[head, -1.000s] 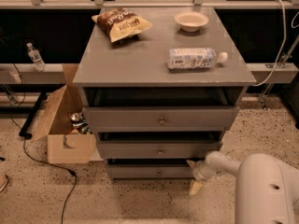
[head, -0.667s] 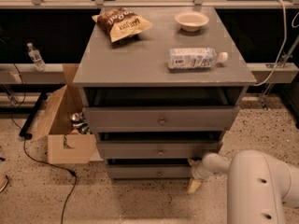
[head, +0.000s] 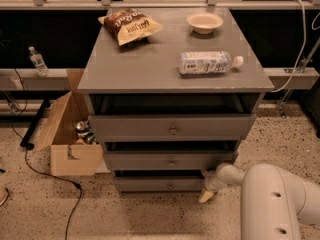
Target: Open bottom drawer
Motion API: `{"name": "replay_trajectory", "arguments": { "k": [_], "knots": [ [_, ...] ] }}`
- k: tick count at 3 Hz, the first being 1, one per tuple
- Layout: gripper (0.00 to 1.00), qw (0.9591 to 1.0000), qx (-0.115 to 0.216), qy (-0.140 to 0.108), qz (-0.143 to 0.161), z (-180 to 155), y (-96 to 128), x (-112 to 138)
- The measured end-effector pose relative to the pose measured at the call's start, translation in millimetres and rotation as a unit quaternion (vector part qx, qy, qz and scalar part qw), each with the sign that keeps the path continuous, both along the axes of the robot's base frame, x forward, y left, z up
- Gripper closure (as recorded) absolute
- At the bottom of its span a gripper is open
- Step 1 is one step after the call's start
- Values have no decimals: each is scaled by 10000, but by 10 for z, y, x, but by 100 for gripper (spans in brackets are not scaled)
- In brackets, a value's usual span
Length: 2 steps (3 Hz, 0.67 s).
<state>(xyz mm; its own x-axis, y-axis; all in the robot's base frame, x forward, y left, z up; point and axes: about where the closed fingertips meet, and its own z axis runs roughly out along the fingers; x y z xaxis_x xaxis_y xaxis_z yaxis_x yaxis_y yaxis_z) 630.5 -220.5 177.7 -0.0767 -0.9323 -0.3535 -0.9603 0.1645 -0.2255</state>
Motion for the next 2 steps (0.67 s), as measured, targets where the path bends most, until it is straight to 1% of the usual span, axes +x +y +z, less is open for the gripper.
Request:
{"name": "replay_trajectory", "arguments": {
  "k": [1, 2],
  "knots": [
    [23, 9997, 201, 97, 94, -100, 85, -64],
    [47, 9991, 386, 50, 137, -100, 128, -241]
  ]
}}
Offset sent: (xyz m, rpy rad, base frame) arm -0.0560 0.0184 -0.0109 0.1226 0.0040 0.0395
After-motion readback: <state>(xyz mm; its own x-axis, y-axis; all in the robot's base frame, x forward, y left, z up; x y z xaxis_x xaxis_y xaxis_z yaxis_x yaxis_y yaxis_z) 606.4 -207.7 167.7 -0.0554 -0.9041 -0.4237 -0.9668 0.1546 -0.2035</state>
